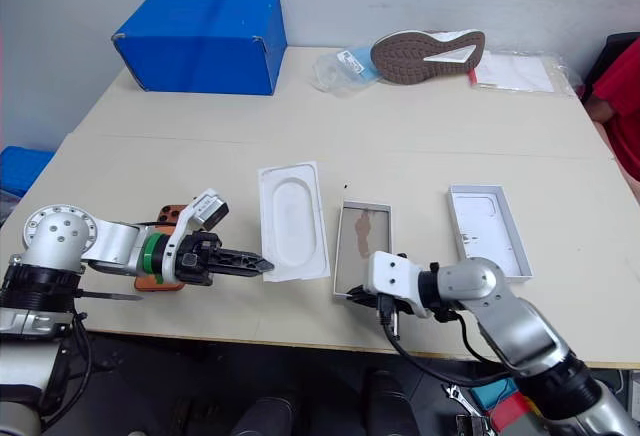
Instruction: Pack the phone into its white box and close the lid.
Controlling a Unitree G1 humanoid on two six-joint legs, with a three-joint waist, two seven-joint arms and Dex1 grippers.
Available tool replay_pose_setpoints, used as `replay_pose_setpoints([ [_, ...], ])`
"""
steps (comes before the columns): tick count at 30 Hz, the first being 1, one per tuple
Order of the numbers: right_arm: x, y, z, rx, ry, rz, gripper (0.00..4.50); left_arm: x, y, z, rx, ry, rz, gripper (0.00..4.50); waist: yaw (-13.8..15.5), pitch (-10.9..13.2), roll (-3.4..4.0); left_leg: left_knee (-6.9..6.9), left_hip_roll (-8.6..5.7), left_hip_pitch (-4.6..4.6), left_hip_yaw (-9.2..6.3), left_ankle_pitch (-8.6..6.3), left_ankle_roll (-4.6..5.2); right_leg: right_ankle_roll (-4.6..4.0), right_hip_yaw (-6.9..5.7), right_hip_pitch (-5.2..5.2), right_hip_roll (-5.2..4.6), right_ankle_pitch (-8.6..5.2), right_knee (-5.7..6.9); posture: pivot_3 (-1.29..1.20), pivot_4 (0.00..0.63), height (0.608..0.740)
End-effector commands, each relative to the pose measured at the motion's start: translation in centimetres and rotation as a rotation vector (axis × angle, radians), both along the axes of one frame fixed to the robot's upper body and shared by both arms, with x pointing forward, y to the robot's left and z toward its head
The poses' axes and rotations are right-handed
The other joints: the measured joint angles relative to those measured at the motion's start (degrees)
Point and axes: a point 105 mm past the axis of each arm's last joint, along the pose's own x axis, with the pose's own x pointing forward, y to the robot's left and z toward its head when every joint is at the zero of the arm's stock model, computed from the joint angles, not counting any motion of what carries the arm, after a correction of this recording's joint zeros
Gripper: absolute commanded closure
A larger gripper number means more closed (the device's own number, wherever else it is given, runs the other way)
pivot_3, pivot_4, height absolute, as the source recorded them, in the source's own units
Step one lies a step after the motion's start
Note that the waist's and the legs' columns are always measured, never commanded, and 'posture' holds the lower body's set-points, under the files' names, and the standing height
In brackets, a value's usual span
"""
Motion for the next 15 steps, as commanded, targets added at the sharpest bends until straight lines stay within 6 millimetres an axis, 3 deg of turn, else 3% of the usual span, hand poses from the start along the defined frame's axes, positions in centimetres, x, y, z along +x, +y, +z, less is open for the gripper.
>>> replay_pose_setpoints([
  [1, -0.2, 0.5, -0.2, -0.012, -0.026, 0.015, 4.47, 0.0, -0.4, 0.8, -0.019, -0.021, -0.028, 4.5, 0.0, 0.0, 0.0, 0.0, 0.0, 0.0, 0.0, 0.0, 0.0, 0.0, 0.0, 0.01, 0.0, 0.0, 0.0, 0.0, 0.15, 0.74],
  [5, -0.6, 0.6, -0.2, -0.008, -0.019, 0.021, 4.47, 0.0, -0.9, 0.7, -0.013, -0.02, -0.047, 4.5, 0.0, 0.0, -0.01, 0.0, 0.0, 0.0, 0.01, 0.0, 0.0, 0.0, 0.0, 0.01, 0.01, 0.0, 0.0, 0.0, 0.15, 0.74],
  [9, -1.2, 0.3, 1.0, 0.02, -0.026, 0.016, 3.62, 0.0, -2.1, 0.4, -0.004, -0.012, -0.094, 4.5, 0.1, 0.0, -0.01, 0.0, 0.0, -0.01, -0.01, 0.0, 0.0, 0.0, -0.01, 0.01, 0.01, 0.0, 0.02, 0.0, 0.15, 0.74],
  [11, -1.6, 0.3, 1.8, 0.031, -0.044, 0.021, 2.99, 0.0, -2.5, 0.3, -0.001, -0.01, -0.108, 4.5, 0.1, 0.0, -0.01, 0.0, -0.02, -0.03, 0.0, 0.0, 0.01, 0.0, -0.01, 0.01, -0.01, 0.0, 0.0, 0.0, 0.15, 0.74],
  [14, -2.7, -0.3, 4.2, 0.088, -0.059, 0.018, 2.05, 0.4, -3.5, -0.1, 0.014, -0.004, -0.13, 4.5, 0.1, 0.0, -0.01, 0.0, -0.02, -0.03, 0.0, 0.0, 0.01, 0.0, 0.0, 0.01, 0.0, 0.0, -0.03, 0.0, 0.15, 0.74],
  [15, -3.2, -0.8, 5.1, 0.104, -0.062, 0.007, 2.05, 0.6, -4.0, -0.3, 0.022, -0.001, -0.137, 4.5, 0.2, 0.0, -0.01, 0.0, -0.01, -0.03, 0.0, 0.0, 0.01, 0.0, -0.01, 0.02, 0.0, 0.0, -0.05, 0.0, 0.15, 0.74],
])
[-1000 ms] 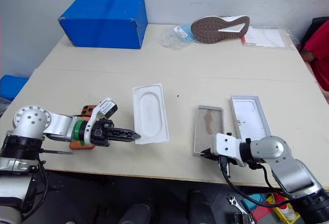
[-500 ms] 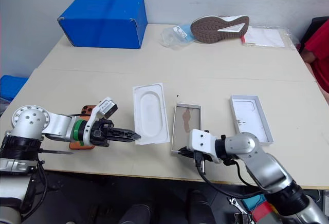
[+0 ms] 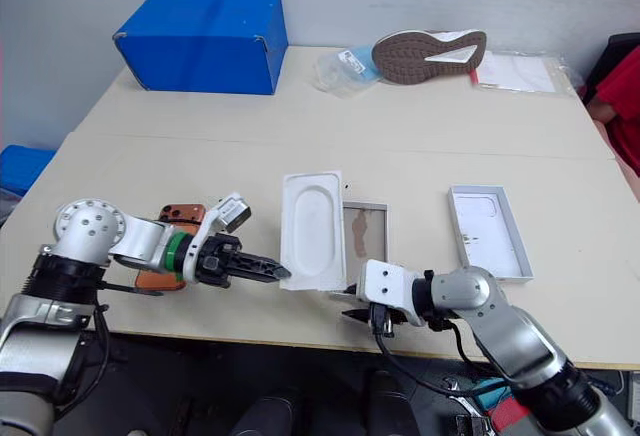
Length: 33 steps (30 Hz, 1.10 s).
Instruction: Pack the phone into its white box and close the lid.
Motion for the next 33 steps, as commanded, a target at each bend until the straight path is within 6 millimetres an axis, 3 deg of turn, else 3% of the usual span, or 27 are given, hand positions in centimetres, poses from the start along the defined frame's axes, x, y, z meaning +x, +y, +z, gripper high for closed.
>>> replay_pose_setpoints([
  [1, -1.6, -1.1, 4.0, 0.073, -0.049, -0.011, 2.05, 0.5, -1.1, 0.1, 0.008, -0.008, -0.025, 4.5, 0.2, 0.0, 0.0, 0.0, 0.0, -0.02, -0.01, 0.0, 0.0, 0.0, -0.01, 0.0, 0.0, 0.0, -0.01, 0.0, 0.15, 0.74],
  [4, -2.3, -2.4, 5.3, 0.084, -0.057, -0.062, 2.05, 0.9, -1.8, -0.7, 0.056, -0.007, -0.032, 4.5, 0.1, 0.0, -0.01, 0.0, 0.0, -0.02, -0.07, 0.0, 0.0, 0.0, -0.05, 0.07, -0.01, 0.0, -0.02, 0.0, 0.15, 0.74],
  [8, -3.2, -6.0, 6.4, 0.05, -0.082, -0.203, 2.05, 1.1, -3.5, -0.8, 0.049, -0.004, -0.071, 4.5, 0.3, 0.0, -0.04, -0.03, 0.01, -0.02, -0.08, 0.0, 0.01, 0.0, -0.06, 0.11, -0.01, 0.0, -0.12, 0.0, 0.15, 0.74],
  [13, -4.0, -7.5, 6.8, 0.053, -0.081, -0.279, 2.05, 1.5, -4.1, -1.1, 0.06, -0.006, -0.074, 4.5, 0.0, 0.0, -0.09, -0.03, 0.02, 0.04, -0.08, 0.0, 0.02, 0.01, -0.05, 0.18, 0.0, 0.0, -0.15, 0.0, 0.15, 0.74],
  [18, -4.6, -8.2, 7.2, 0.088, -0.093, -0.362, 2.05, 2.3, -4.4, -1.4, 0.043, -0.006, -0.04, 4.5, 0.2, 0.0, -0.09, -0.03, 0.04, 0.06, -0.08, 0.0, 0.01, 0.01, -0.05, 0.17, 0.0, 0.0, -0.16, 0.0, 0.15, 0.74],
  [24, -4.7, -8.1, 7.4, 0.097, -0.1, -0.378, 2.05, 2.2, -5.9, -2.4, 0.068, 0.021, -0.048, 4.5, 0.3, 0.1, -0.12, -0.03, 0.02, 0.05, -0.09, 0.0, 0.01, 0.01, -0.06, 0.18, -0.03, 0.0, -0.15, 0.0, 0.15, 0.74],
  [33, -4.7, -8.2, 7.9, 0.103, -0.119, -0.378, 2.05, 2.8, -6.5, -3.2, 0.107, 0.037, -0.021, 4.5, 0.3, 0.1, -0.17, -0.03, 0.02, 0.06, -0.09, 0.0, 0.01, 0.01, -0.06, 0.18, -0.03, 0.01, -0.15, 0.0, 0.15, 0.74],
])
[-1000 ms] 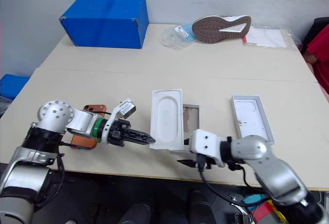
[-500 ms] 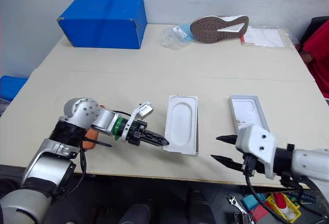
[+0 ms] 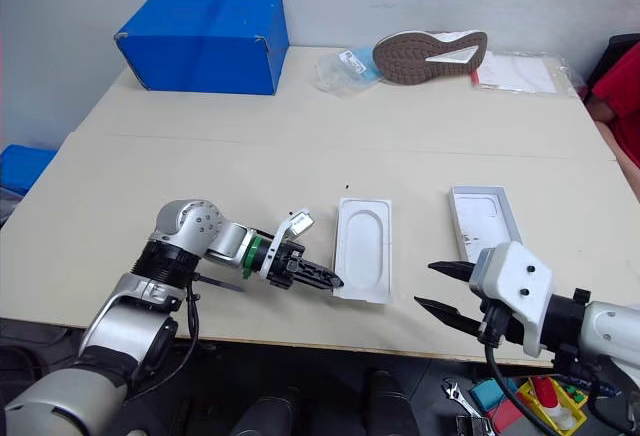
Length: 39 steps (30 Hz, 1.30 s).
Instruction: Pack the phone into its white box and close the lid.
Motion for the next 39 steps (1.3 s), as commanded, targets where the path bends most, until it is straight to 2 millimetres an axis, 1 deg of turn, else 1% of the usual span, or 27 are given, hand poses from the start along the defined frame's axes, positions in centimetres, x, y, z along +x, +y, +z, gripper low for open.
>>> replay_pose_setpoints([
  [1, -0.1, 0.1, 1.0, -0.016, -0.056, 0.008, 2.05, 0.7, -0.2, 1.1, -0.014, -0.031, 0.01, 4.5, 0.0, 0.0, -0.01, 0.0, 0.0, 0.0, 0.0, 0.0, 0.0, 0.0, 0.0, 0.0, 0.0, 0.0, 0.0, 0.0, 0.15, 0.74],
  [7, 0.0, 0.3, 0.9, -0.014, -0.056, 0.009, 2.05, 1.1, -0.5, 1.1, -0.009, -0.026, 0.027, 4.5, 0.0, 0.0, -0.01, 0.0, 0.0, 0.0, 0.0, 0.0, 0.0, 0.0, -0.01, 0.0, 0.0, 0.0, 0.02, 0.0, 0.15, 0.74],
  [12, 0.0, 0.4, 0.8, -0.008, -0.057, 0.012, 2.05, 1.3, -0.2, 1.1, -0.002, -0.024, 0.04, 4.5, 0.0, 0.0, -0.01, 0.0, 0.0, 0.0, 0.0, 0.0, 0.0, 0.0, -0.01, 0.0, 0.0, 0.0, 0.02, 0.0, 0.15, 0.74],
  [21, 0.2, 0.6, 0.8, -0.003, -0.062, 0.019, 2.05, 1.2, -0.3, 1.2, 0.007, -0.024, 0.02, 4.5, 0.0, 0.0, -0.01, 0.0, 0.0, 0.0, 0.0, 0.0, 0.0, 0.01, -0.01, 0.0, 0.0, 0.0, 0.02, 0.0, 0.15, 0.74],
  [24, 0.3, 0.6, 0.7, -0.002, -0.062, 0.02, 2.01, 1.2, 0.0, 1.5, -0.002, -0.025, 0.011, 3.86, -0.1, 0.0, -0.01, 0.0, 0.0, 0.0, 0.0, 0.0, 0.0, 0.0, -0.01, 0.0, 0.0, 0.0, 0.03, 0.0, 0.15, 0.74],
  [25, 0.3, 0.7, 0.7, -0.002, -0.062, 0.021, 2.01, 1.1, 0.1, 1.6, -0.005, -0.028, 0.006, 3.57, -0.1, 0.0, -0.01, 0.0, 0.0, 0.0, 0.0, 0.0, 0.0, 0.0, 0.0, 0.0, 0.0, 0.0, 0.04, 0.0, 0.15, 0.74],
  [30, 0.3, 0.8, 0.5, 0.001, -0.058, 0.027, 2.01, 0.7, 0.6, 2.9, -0.043, -0.048, -0.031, 2.03, -0.1, 0.0, -0.01, 0.0, 0.01, 0.01, -0.01, 0.0, -0.01, 0.0, 0.0, 0.0, 0.0, 0.0, 0.04, 0.0, 0.15, 0.74],
  [36, 0.5, 0.9, 0.4, 0.003, -0.058, 0.03, 2.01, 0.5, 1.0, 3.8, -0.052, -0.086, -0.052, 0.12, -0.1, 0.0, -0.01, 0.0, 0.01, 0.0, -0.01, 0.0, 0.0, 0.0, 0.0, 0.0, 0.0, 0.0, 0.05, 0.0, 0.15, 0.74],
  [39, 0.6, 0.8, 0.4, 0.001, -0.06, 0.033, 2.01, 0.3, 1.3, 4.3, -0.059, -0.111, -0.062, 0.06, -0.1, 0.0, -0.01, 0.0, 0.01, 0.0, -0.01, 0.0, 0.0, 0.0, 0.0, 0.0, 0.0, 0.0, 0.06, 0.0, 0.15, 0.74],
])
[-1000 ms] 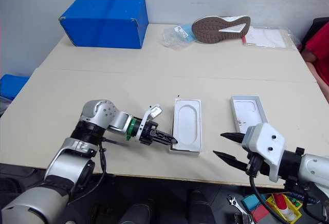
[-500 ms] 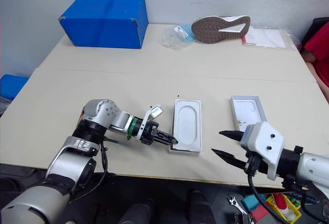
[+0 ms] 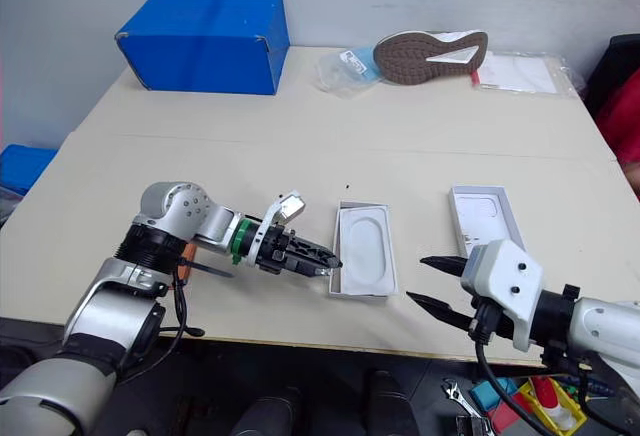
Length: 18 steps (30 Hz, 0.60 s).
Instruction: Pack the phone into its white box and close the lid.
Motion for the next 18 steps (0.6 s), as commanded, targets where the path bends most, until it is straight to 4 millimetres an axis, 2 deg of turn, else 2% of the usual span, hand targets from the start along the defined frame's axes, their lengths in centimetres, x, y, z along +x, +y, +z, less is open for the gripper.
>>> replay_pose_setpoints([
  [1, 0.1, 0.2, 0.3, -0.016, -0.025, 0.016, 2.01, -0.3, 0.1, 1.8, -0.04, -0.062, -0.04, 0.06, 0.0, 0.0, 0.0, 0.0, 0.0, 0.0, 0.0, 0.0, 0.0, 0.0, 0.0, 0.0, 0.0, 0.0, 0.01, 0.0, 0.15, 0.74],
  [6, 0.5, 1.0, -0.3, -0.049, -0.014, 0.064, 2.01, -1.2, 1.1, 3.8, -0.123, -0.166, -0.106, 0.06, -0.2, 0.0, -0.01, 0.0, 0.0, -0.01, 0.0, 0.0, 0.0, 0.0, 0.0, -0.02, 0.01, 0.0, -0.01, 0.0, 0.15, 0.74],
  [9, 1.2, 1.3, -0.9, -0.074, 0.002, 0.086, 2.01, -1.7, 1.9, 4.4, -0.168, -0.253, -0.144, 0.66, -0.4, 0.0, 0.01, 0.0, 0.03, 0.01, 0.02, -0.01, -0.02, 0.0, 0.01, -0.03, 0.02, 0.0, -0.05, 0.0, 0.15, 0.74],
  [12, 2.6, 2.0, -1.3, -0.082, 0.008, 0.104, 2.66, -2.0, 3.1, 4.7, -0.209, -0.433, -0.205, 1.59, -0.4, 0.0, 0.02, 0.0, 0.02, 0.02, 0.03, 0.0, -0.01, -0.01, 0.02, -0.02, 0.0, 0.0, -0.07, 0.0, 0.15, 0.74],
  [13, 3.1, 2.3, -1.4, -0.086, 0.011, 0.111, 3.01, -2.2, 3.5, 4.9, -0.232, -0.511, -0.231, 1.94, -0.5, 0.0, 0.03, 0.01, 0.02, 0.02, 0.04, 0.0, -0.01, -0.01, 0.02, -0.02, 0.0, 0.0, -0.07, 0.0, 0.15, 0.74],
  [17, 4.7, 3.2, -2.1, -0.119, 0.02, 0.134, 4.47, -2.8, 5.6, 4.5, -0.22, -0.641, -0.306, 3.26, -0.2, 0.1, 0.06, 0.01, 0.04, -0.03, 0.02, 0.0, -0.01, -0.03, -0.03, -0.06, 0.0, -0.02, -0.12, 0.0, 0.15, 0.74],
  [18, 5.1, 3.3, -2.4, -0.123, 0.025, 0.136, 4.5, -2.9, 6.0, 4.4, -0.216, -0.687, -0.323, 3.64, -0.1, 0.1, 0.06, 0.01, 0.04, -0.04, 0.02, 0.0, 0.0, -0.05, -0.04, -0.08, -0.01, -0.02, -0.13, 0.0, 0.15, 0.74],
])
